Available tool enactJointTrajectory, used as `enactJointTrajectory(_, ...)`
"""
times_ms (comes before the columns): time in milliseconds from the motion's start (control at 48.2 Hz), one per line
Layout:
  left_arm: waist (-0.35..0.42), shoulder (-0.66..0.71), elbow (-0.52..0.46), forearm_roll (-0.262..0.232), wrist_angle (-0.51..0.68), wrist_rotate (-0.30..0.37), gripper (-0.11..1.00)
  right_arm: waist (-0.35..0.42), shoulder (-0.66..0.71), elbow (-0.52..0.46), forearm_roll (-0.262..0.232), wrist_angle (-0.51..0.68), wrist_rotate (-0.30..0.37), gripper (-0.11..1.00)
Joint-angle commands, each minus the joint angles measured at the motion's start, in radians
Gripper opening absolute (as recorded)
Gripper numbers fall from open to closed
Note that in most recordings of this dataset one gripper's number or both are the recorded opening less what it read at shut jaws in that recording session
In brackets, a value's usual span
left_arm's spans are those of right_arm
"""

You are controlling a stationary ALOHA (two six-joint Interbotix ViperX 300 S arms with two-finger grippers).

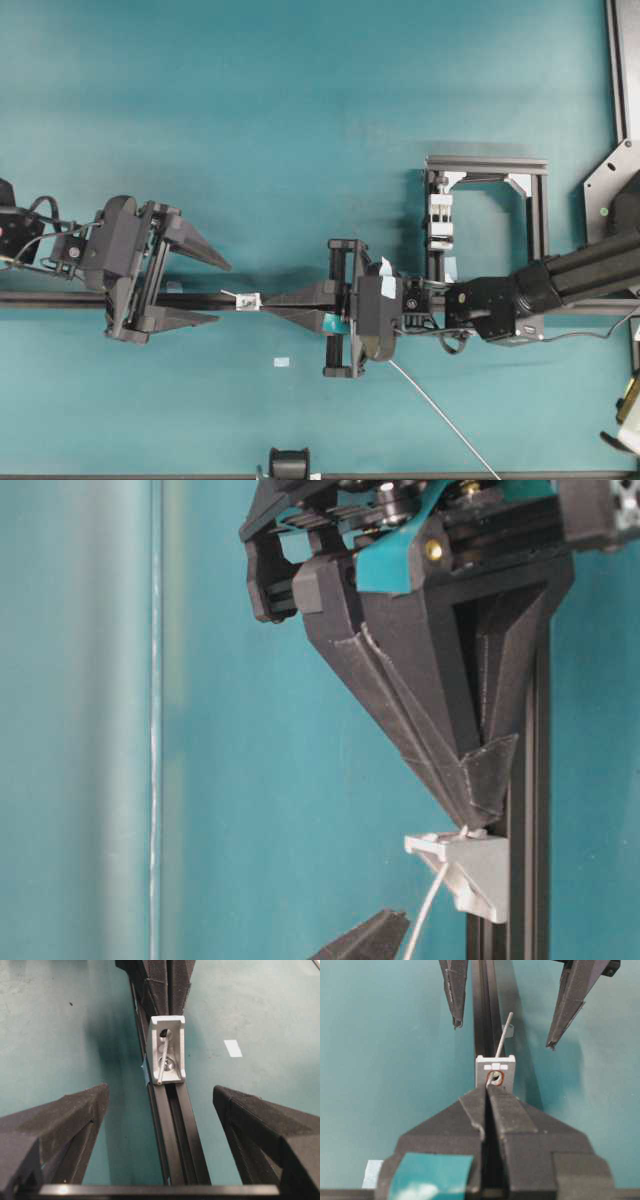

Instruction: Insert the wire into the hole on the left side and pull it with the left arm.

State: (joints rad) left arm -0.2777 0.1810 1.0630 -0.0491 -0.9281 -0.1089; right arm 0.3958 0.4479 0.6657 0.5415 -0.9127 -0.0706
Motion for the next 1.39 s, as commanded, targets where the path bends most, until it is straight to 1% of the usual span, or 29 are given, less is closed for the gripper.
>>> enactJointTrajectory(0, -0.005, -0.028, -0.011, -0.002, -0.002, 0.002, 0.66, -0.002, -0.009, -0.002, -0.006, 0.008, -0.002, 0.01)
enactJointTrajectory(249, -0.005, -0.028, -0.012, -0.002, 0.008, 0.002, 0.66, -0.002, -0.031, 0.017, -0.006, 0.005, -0.002, 0.01)
enactJointTrajectory(871, -0.005, -0.035, -0.015, -0.002, 0.009, 0.002, 0.66, -0.002, -0.032, 0.002, -0.006, -0.028, -0.005, 0.01)
enactJointTrajectory(1182, -0.005, -0.035, -0.015, -0.003, 0.009, 0.002, 0.66, -0.002, -0.037, -0.015, -0.006, -0.028, -0.034, 0.01)
enactJointTrajectory(1369, -0.002, -0.037, -0.02, -0.005, 0.009, 0.0, 0.65, -0.002, -0.037, -0.018, -0.006, -0.025, -0.035, 0.01)
